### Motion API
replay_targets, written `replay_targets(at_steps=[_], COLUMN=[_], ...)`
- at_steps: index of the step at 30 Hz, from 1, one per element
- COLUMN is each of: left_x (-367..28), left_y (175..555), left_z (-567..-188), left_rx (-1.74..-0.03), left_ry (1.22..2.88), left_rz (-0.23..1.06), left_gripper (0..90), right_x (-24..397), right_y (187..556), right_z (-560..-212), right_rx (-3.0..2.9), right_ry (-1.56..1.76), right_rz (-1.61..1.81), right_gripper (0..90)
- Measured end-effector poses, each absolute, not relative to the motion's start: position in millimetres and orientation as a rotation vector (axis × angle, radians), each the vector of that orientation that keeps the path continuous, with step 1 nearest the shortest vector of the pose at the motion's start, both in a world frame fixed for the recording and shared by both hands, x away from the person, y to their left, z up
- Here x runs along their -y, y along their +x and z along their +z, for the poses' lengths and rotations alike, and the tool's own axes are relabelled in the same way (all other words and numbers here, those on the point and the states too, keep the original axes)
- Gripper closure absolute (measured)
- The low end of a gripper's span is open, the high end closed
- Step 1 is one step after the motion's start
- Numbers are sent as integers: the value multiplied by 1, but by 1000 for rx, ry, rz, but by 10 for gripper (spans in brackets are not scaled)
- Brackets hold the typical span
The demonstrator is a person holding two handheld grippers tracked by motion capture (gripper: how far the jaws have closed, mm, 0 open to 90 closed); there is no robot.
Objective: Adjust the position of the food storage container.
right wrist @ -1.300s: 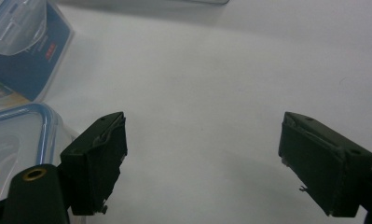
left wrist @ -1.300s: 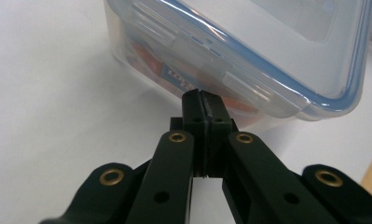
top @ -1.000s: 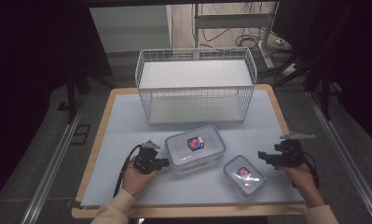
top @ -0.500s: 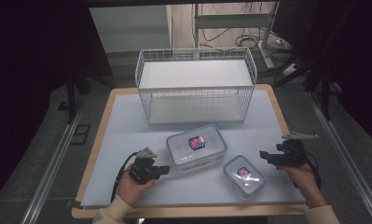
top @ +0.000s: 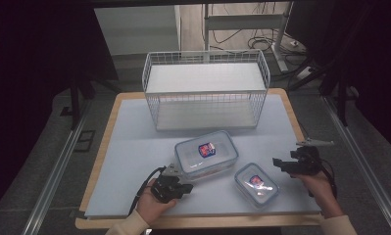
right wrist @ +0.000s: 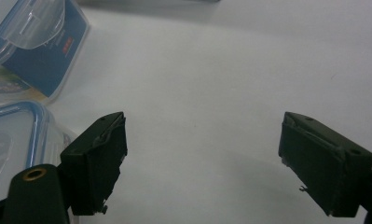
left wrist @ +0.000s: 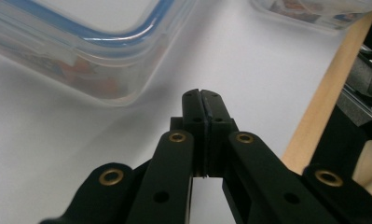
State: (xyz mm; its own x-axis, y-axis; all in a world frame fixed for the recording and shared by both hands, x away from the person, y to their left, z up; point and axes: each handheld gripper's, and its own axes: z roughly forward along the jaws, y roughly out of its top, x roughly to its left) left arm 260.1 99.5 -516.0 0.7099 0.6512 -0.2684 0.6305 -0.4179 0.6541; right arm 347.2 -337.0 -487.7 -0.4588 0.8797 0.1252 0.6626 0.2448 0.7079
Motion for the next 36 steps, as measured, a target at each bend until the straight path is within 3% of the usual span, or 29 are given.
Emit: replay_targets(at_steps=[36], left_x=[-122], left_y=[314], left_z=[-525], left_rx=[-1122], left_ry=[2036], left_rz=[49], left_gripper=[900], right_x=[336], right_y=[348], right_z=[-491], right_rx=[-2232], right_ry=[1430], right_rz=[1012], right_gripper=[148])
